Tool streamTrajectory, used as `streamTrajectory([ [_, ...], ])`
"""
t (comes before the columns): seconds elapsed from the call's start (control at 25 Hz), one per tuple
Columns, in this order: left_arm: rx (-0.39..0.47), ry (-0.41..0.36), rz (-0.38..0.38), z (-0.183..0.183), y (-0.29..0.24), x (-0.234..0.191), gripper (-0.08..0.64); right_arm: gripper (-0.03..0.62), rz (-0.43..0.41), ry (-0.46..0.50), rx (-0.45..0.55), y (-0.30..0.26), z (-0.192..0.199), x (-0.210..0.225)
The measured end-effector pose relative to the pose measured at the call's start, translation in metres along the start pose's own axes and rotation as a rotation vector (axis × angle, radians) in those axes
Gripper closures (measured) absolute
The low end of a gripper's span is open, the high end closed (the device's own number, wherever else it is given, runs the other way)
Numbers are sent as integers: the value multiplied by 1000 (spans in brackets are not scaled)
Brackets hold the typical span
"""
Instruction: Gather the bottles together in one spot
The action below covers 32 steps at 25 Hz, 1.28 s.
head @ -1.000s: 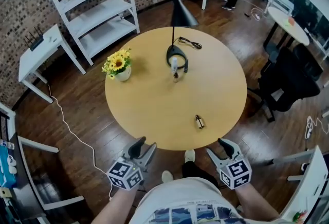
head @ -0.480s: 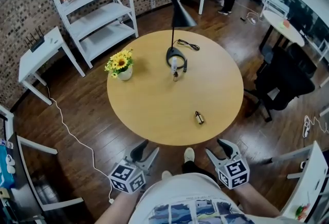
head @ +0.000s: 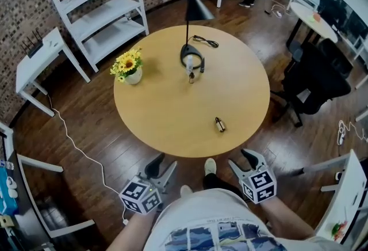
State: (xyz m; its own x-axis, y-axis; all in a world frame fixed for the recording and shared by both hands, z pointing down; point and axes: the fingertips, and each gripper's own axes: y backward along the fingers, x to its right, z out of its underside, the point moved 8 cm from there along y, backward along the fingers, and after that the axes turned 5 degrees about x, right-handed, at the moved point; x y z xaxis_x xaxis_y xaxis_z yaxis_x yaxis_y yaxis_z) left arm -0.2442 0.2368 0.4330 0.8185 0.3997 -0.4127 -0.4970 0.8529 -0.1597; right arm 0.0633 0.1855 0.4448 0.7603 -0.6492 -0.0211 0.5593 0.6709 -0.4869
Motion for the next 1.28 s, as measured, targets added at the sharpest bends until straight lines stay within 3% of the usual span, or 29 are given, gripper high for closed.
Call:
streamTrajectory([
  [0.36, -52, -3, -9, 1, -26, -6, 364, 345, 16, -20, -93, -67, 28, 41],
  [0.88, -154, -15, -24, -19, -116, -4, 364, 365, -30, -73, -312, -234, 71, 121],
  [1.08, -188, -16, -25, -23, -158, -7, 364, 404, -82, -78, -375, -251, 87, 130],
  [1.28, -210, -4, 4, -24, -205, -5, 364, 425, -123, -80, -347, -241, 88, 145],
])
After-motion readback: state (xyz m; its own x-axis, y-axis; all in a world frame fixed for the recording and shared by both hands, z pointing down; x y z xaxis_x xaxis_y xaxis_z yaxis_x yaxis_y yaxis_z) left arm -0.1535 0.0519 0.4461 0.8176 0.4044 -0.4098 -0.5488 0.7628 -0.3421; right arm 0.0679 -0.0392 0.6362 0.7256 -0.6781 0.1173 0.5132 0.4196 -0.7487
